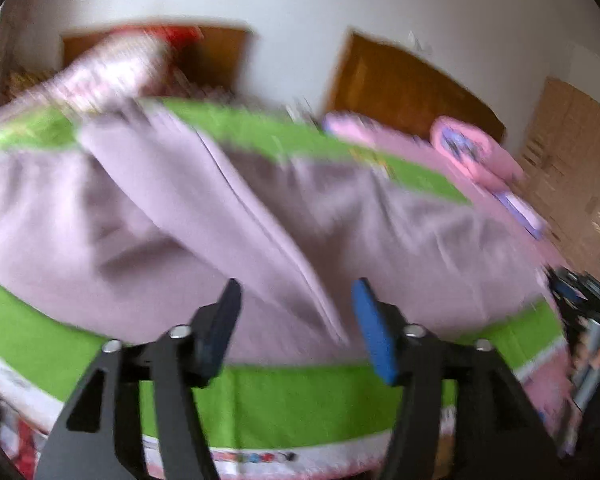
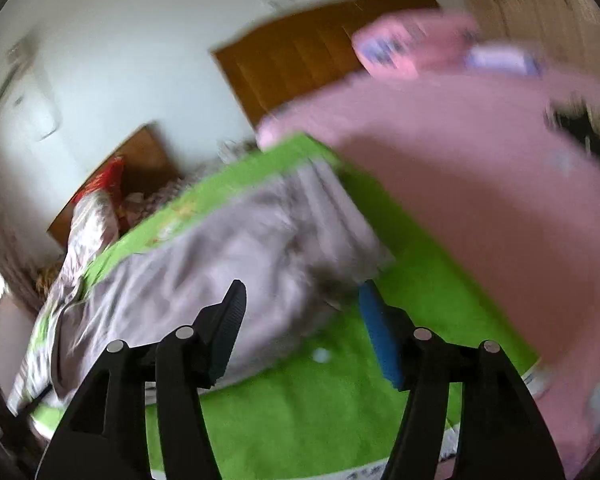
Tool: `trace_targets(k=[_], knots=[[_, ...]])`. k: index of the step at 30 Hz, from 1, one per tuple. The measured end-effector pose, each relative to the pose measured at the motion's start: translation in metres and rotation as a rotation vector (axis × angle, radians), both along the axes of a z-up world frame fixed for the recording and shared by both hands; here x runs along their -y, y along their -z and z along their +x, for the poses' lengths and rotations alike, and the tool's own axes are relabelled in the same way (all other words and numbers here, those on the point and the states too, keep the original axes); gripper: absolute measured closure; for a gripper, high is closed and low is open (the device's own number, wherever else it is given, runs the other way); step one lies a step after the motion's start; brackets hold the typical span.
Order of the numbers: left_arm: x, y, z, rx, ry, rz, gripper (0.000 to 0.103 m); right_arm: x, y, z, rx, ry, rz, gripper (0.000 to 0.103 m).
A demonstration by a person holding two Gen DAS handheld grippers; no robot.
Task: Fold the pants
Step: 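Open both tools and move them toward the ribbed cuffs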
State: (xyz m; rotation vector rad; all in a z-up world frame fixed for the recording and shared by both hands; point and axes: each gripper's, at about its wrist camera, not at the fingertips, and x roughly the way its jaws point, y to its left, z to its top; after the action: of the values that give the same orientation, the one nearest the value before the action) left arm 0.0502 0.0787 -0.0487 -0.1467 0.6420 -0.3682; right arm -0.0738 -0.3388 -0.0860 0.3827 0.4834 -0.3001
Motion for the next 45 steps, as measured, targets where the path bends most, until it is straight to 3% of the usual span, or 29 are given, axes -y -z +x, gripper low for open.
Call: trace_targets(k=[3, 5, 6, 9, 12, 17, 20, 25, 27, 30, 31, 34, 36, 38, 40, 42, 45], knots=[[0.011, -0.03, 0.004, 0.071, 0.043, -0.027, 0.026, -0.052, -0.014, 0.022, -0.046, -0.191, -0.14, 0.04], [0.042, -0.046, 0.019, 0.066, 0.14, 0.021, 0.005, -0.081, -0.014, 0.04, -0.069, -0.289, -0.194, 0.037], [0.066, -0.047, 0.035, 0.027, 0.209, 0.058, 0.003, -0.097, -0.013, 0.052, -0.091, -0.331, -0.232, 0.036], [0.114, -0.033, 0.085, -0.113, 0.341, 0.05, 0.003, -0.123, -0.009, 0.082, -0.14, -0.394, -0.307, 0.028], [0.155, -0.014, 0.141, -0.264, 0.383, 0.076, 0.003, -0.126, -0.002, 0.112, -0.21, -0.43, -0.274, 0.021], [0.179, 0.033, 0.205, -0.407, 0.277, 0.189, 0.004, -0.104, 0.033, 0.132, -0.406, -0.398, -0.208, 0.017], [0.181, 0.036, 0.206, -0.343, 0.277, 0.222, 0.004, -0.085, 0.042, 0.111, -0.347, -0.434, -0.173, 0.016], [0.198, 0.044, 0.199, -0.288, 0.261, 0.336, 0.002, -0.075, 0.025, 0.084, -0.265, -0.361, -0.165, 0.015], [0.201, 0.045, 0.194, -0.266, 0.257, 0.364, 0.002, -0.077, 0.021, 0.076, -0.203, -0.392, -0.146, 0.015], [0.197, 0.044, 0.198, -0.275, 0.26, 0.339, 0.002, -0.085, 0.043, 0.084, -0.307, -0.419, -0.182, 0.014], [0.191, 0.041, 0.198, -0.282, 0.266, 0.313, 0.002, -0.088, 0.044, 0.08, -0.282, -0.42, -0.227, 0.014], [0.16, 0.012, 0.189, -0.255, 0.194, 0.24, 0.003, -0.082, 0.036, 0.079, -0.288, -0.401, -0.176, 0.014], [0.122, -0.017, 0.168, -0.167, 0.167, 0.136, 0.002, -0.082, 0.022, 0.077, -0.262, -0.353, -0.187, 0.014], [0.056, -0.047, 0.134, -0.048, 0.094, 0.017, 0.002, -0.089, 0.003, 0.07, -0.193, -0.365, -0.193, 0.013], [-0.008, -0.061, 0.106, 0.034, 0.025, -0.05, 0.002, -0.106, -0.019, 0.071, -0.104, -0.445, -0.18, 0.013], [-0.065, -0.063, 0.092, 0.067, -0.087, -0.048, 0.002, -0.142, -0.039, 0.086, -0.036, -0.586, -0.195, 0.013], [-0.157, -0.045, 0.09, -0.006, -0.347, -0.052, 0.002, -0.22, -0.064, 0.135, 0.015, -0.829, -0.235, 0.013]])
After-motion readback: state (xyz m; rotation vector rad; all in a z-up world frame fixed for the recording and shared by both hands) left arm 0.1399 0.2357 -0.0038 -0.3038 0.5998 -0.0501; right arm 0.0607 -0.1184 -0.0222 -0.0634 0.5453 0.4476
